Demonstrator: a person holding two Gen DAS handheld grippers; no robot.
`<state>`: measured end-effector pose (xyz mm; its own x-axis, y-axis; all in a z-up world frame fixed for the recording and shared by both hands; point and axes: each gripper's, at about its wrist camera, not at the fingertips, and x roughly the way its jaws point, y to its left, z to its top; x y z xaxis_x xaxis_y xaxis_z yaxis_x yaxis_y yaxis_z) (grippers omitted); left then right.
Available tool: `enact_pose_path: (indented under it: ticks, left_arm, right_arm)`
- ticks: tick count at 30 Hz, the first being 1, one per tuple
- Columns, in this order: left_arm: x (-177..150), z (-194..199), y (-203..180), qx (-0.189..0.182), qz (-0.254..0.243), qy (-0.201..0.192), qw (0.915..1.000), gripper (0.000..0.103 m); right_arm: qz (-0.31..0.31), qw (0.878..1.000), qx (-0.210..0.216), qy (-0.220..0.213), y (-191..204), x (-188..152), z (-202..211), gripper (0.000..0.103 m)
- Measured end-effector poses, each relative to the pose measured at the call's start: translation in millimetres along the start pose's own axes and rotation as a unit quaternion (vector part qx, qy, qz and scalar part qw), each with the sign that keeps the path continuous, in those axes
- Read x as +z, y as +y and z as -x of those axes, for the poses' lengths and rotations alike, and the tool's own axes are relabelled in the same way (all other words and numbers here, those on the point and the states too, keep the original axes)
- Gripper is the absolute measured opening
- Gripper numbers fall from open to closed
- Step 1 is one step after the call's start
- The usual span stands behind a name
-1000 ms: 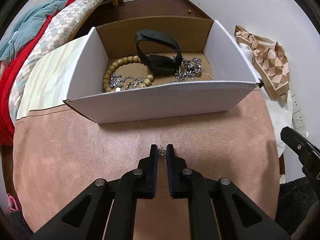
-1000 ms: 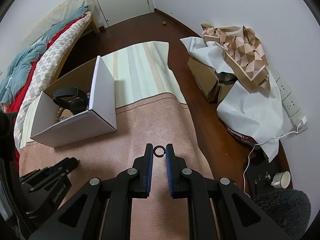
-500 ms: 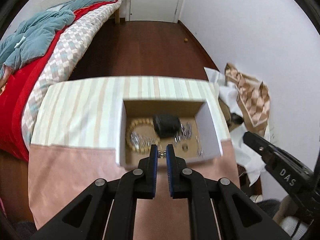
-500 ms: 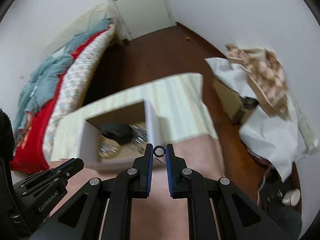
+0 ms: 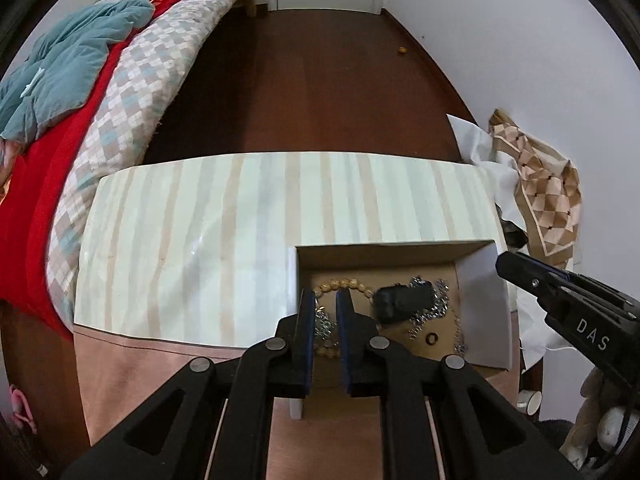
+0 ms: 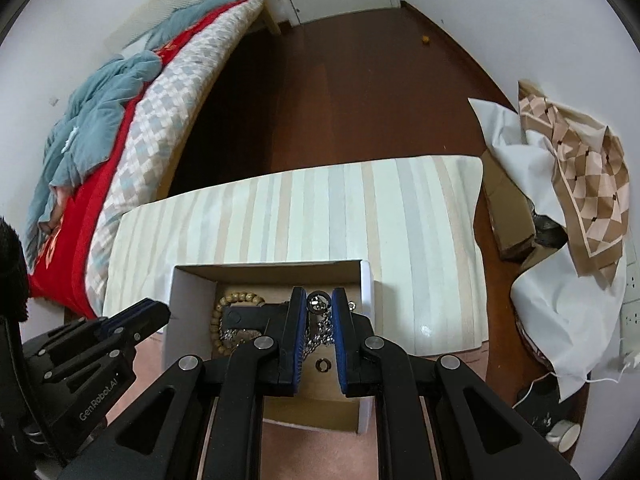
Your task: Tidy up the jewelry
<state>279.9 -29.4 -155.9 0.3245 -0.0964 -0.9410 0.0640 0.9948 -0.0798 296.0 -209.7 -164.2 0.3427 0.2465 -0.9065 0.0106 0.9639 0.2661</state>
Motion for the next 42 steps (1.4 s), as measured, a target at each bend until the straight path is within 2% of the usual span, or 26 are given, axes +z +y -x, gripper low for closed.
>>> enact_pose_path:
  ticks: [2, 4, 6, 8, 10, 12, 14, 17, 19, 20, 24, 33, 42]
  left_arm:
    - [1.1, 2.9, 2.7, 0.006, 0.005, -0.006, 0.9999, 0.011]
    - [1.8, 6.1, 4.8, 0.014, 0.007, -0.012, 0.9998, 0.015]
    - [2.0, 9.2, 7.1, 0.019, 0.010, -0.017, 0.9996, 0.028]
    - [1.4, 13.1, 10.1, 0.024, 0.015, -0.023, 0.9993, 0.054]
    - [-1.4, 18.4, 12.4, 0.026, 0.020, -0.030, 0.9990, 0.061]
    - [-4.6, 22.0, 15.2, 0.029, 0.024, -0.032, 0.9988, 0.063]
    - [-9.7, 25.5, 17.2, 0.033, 0.028, -0.035, 0.9985, 0.072]
    - [-21.5, 32.9, 20.2, 0.043, 0.030, -0.047, 0.9975, 0.084]
    - [-30.2, 35.6, 20.3, 0.053, 0.025, -0.048, 0.9971, 0.095]
    - [-34.8, 36.5, 20.4, 0.055, 0.024, -0.046, 0.9971, 0.099]
    - [-50.5, 41.2, 18.8, 0.062, 0.020, -0.040, 0.9971, 0.102]
    - [-79.2, 87.5, 16.1, 0.070, 0.017, -0.070, 0.9950, 0.102]
    - [-112.1, 171.5, 5.5, 0.069, 0.012, -0.133, 0.9886, 0.102]
  right_arm:
    - [-0.002, 1.000, -0.001, 0.008, -1.5, 3.3, -4.1, 0.015]
    - [-0.008, 1.000, -0.001, 0.010, -4.6, 4.4, -4.4, 0.021]
    - [-0.012, 1.000, -0.004, 0.007, -7.1, 4.2, -1.8, 0.025]
    - [-0.016, 1.000, -0.004, 0.002, -8.9, 3.3, 2.4, 0.028]
    - [-0.019, 1.000, -0.004, -0.004, -11.2, 0.4, 9.4, 0.029]
    - [-0.019, 1.000, -0.012, -0.010, -11.1, -3.0, 15.5, 0.031]
    - [-0.015, 0.999, -0.025, -0.017, -10.0, -8.2, 21.8, 0.042]
    - [0.004, 0.997, -0.068, -0.025, -5.6, -20.1, 30.3, 0.063]
    - [0.017, 0.995, -0.098, -0.024, -2.0, -29.7, 32.1, 0.086]
    - [0.020, 0.994, -0.104, -0.023, -1.8, -33.2, 32.3, 0.090]
    - [0.025, 0.992, -0.124, -0.011, 1.4, -56.0, 33.0, 0.102]
    - [0.024, 0.989, -0.141, -0.034, 13.7, -94.4, 70.6, 0.103]
    - [0.032, 0.985, -0.140, -0.090, 30.3, -122.6, 153.2, 0.103]
